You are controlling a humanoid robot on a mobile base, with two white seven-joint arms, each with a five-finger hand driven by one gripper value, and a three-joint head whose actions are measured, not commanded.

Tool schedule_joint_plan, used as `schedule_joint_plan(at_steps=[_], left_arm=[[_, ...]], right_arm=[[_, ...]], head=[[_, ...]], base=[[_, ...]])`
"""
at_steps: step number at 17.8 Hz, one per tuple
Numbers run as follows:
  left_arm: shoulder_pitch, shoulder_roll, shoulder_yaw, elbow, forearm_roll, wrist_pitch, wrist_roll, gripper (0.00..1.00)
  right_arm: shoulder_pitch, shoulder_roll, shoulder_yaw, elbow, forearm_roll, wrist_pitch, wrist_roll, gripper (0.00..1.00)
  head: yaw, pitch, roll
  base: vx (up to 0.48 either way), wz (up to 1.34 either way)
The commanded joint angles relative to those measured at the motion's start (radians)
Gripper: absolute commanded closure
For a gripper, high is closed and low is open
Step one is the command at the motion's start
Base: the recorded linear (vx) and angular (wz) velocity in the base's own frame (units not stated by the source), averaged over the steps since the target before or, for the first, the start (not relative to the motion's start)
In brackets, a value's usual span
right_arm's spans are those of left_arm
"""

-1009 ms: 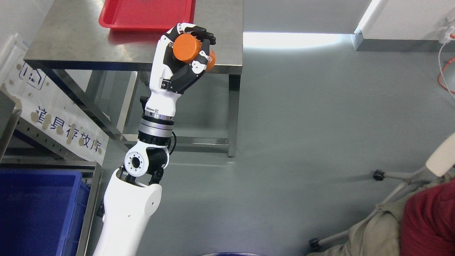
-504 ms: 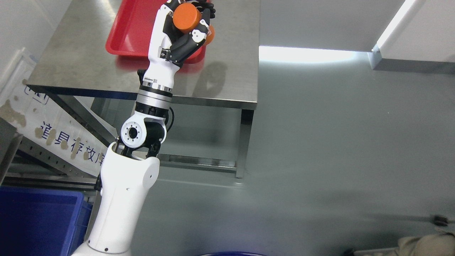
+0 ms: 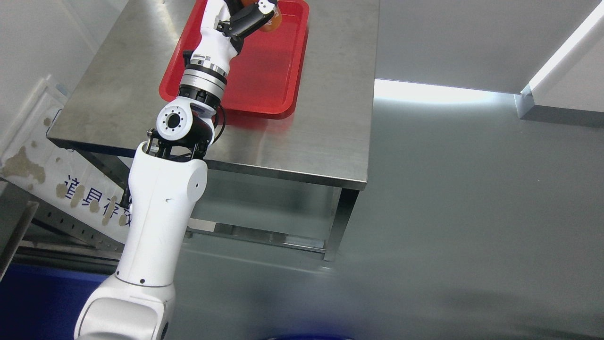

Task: Grab orange capacitor from left shelf to right desk
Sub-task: 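Lower the capacitor into the red tray and open the left hand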

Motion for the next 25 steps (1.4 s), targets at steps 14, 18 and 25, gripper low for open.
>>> schedule_joint_plan(at_steps=[14,18,25], left_arm=[[-0.033,0.017,0.013,0.389,-0.114,0.03,0.031,0.77],[-0.095,0.017,0.016,0.354,-0.11,0.059,0.024,0.09],[-0.135,0.017,0.223,0.277,-0.108,0.102,-0.014,0.0]], right_arm=[[0.023,-0.017,-0.017,-0.017,0.003,0.0,0.002,0.0],[0.023,-0.017,-0.017,-0.017,0.003,0.0,0.003,0.0],[0.023,-0.017,-0.017,-0.017,0.003,0.0,0.002,0.0]], head=[[0.0,0.0,0.0],[0.0,0.0,0.0],[0.0,0.0,0.0]], base=[[0.016,0.0],[0.0,0.0],[0.0,0.0]])
